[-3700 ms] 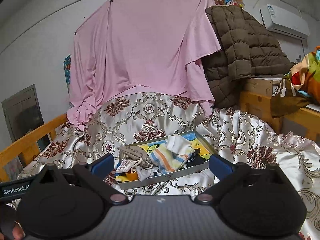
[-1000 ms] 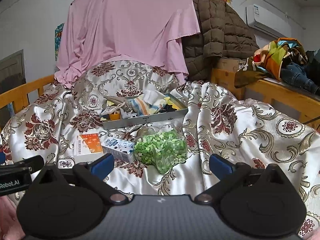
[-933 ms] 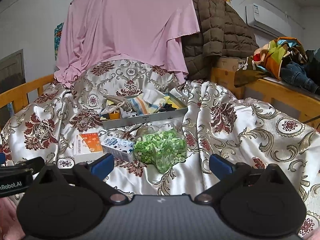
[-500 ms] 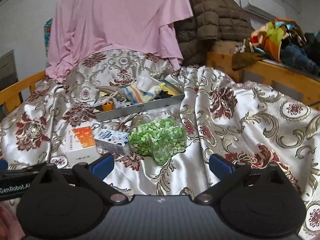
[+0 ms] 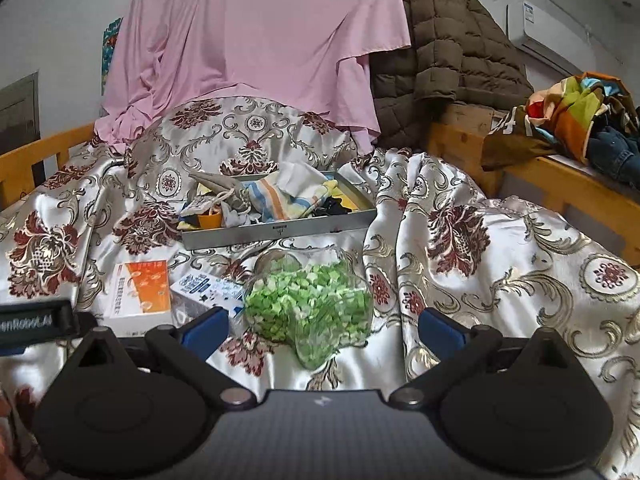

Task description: Organize soft objects

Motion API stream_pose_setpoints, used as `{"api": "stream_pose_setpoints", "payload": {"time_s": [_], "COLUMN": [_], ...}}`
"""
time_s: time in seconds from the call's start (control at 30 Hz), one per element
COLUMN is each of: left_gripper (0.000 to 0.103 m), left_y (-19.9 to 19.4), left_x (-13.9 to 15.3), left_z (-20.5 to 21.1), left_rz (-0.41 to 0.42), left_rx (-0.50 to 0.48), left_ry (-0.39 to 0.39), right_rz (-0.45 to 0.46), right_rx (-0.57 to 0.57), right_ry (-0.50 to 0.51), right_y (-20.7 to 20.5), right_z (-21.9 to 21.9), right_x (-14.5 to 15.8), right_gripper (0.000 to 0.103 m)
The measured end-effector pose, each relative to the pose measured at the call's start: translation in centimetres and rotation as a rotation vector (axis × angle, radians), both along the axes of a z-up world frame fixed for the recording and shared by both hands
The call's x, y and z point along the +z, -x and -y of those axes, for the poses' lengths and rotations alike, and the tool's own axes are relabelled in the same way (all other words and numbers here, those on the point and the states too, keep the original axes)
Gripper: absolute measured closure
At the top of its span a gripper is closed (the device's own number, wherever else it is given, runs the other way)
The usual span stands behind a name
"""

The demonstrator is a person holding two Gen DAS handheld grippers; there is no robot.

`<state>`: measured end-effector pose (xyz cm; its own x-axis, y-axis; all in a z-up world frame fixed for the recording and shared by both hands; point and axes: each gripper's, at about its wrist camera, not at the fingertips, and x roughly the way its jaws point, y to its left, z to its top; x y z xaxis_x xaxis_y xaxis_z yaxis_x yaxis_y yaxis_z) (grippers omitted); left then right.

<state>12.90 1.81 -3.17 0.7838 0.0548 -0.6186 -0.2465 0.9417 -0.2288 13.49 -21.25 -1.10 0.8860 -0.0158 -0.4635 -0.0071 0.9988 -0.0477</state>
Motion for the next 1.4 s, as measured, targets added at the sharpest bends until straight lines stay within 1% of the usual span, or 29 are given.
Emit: {"api": "stream_pose_setpoints", "payload": {"time_s": [0.1,0.17,0.23,0.3,0.4,0.5,0.67,0.77,0.97,1.4], "left_gripper": [0.001,0.001,0.001,0.001,0.001,0.001,0.001,0.001,0.001,0.001], "left_y": [-0.5,-0.5,-0.4,-0.2,-0.1,0.2,0.3,0.6,0.8,0.8], "left_x": [-0.2,-0.2,-0.2,-0.2,-0.2,0.0,0.0,0.2,0.3,0.3], "left_z": [0.6,0.9,1.2,1.6,2.2,2.3,2.3,2.4,2.5,2.6], "left_rz": [-0.026,-0.020,-0.002,0.016,0.022,0.027,0.027,0.033,0.045,0.044], "left_rx": [-0.005,-0.010,-0.014,-0.015,-0.016,-0.006,-0.008,-0.011,-0.013,-0.013], "left_ry": [-0.050,-0.074,-0.083,-0.095,-0.134,-0.147,-0.155,-0.161,-0.168,-0.167], "right_rz": [-0.038,-0.062,-0.083,-0.080,-0.034,-0.018,-0.026,-0.037,-0.062,-0.068], "right_rx": [0.054,0.108,0.114,0.130,0.149,0.139,0.089,0.068,0.064,0.058], "right_ry": [0.027,0.057,0.055,0.030,0.076,0.091,0.033,0.021,0.005,-0.001], "right_y": [-1.6,-2.3,-2.4,-2.2,-1.6,-1.7,-2.1,-2.2,-2.1,-2.1], "right_z": [-0.1,0.0,0.0,0.1,-0.6,-0.5,0.6,1.1,1.2,1.3], "right_x": [-0.3,-0.5,-0.7,-0.8,-0.7,-0.5,-0.3,-0.4,-0.7,-0.7], "right_gripper": [0.000,0.000,0.000,0.000,0.000,0.000,0.000,0.000,0.000,0.000]}}
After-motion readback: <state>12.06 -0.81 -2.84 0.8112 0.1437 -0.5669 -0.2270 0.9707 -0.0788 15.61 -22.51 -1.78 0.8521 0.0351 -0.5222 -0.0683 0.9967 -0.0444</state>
